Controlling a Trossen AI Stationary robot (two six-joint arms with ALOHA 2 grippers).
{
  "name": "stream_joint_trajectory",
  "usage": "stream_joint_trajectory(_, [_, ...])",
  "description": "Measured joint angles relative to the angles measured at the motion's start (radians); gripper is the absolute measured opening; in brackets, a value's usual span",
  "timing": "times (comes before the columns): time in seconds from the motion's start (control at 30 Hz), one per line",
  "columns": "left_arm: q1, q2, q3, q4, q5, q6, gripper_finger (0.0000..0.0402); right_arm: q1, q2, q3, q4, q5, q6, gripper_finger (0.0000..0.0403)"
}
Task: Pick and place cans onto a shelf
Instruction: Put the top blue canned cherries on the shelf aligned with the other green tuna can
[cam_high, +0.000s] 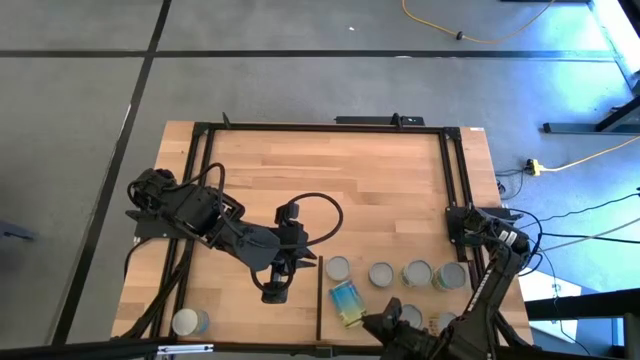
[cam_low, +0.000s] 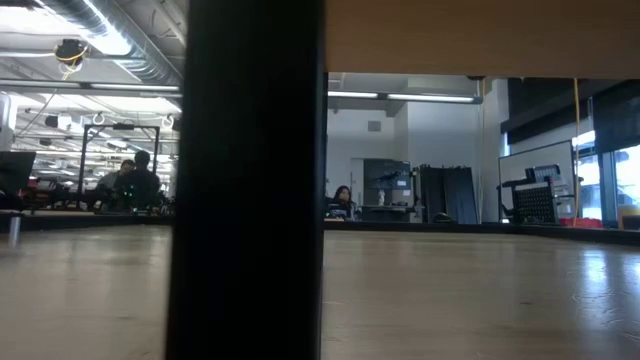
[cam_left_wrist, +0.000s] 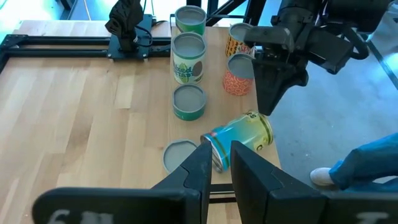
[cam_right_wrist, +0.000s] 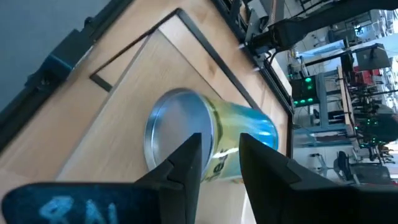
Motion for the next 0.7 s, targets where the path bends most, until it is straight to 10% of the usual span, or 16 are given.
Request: stream_joint_trajectory(0.7, [0.0, 0.0, 0.0, 0.0, 0.0, 0.0, 0.0051, -0.035, 0.0, 0.0, -0.057, -0.013, 0.133, 0.011])
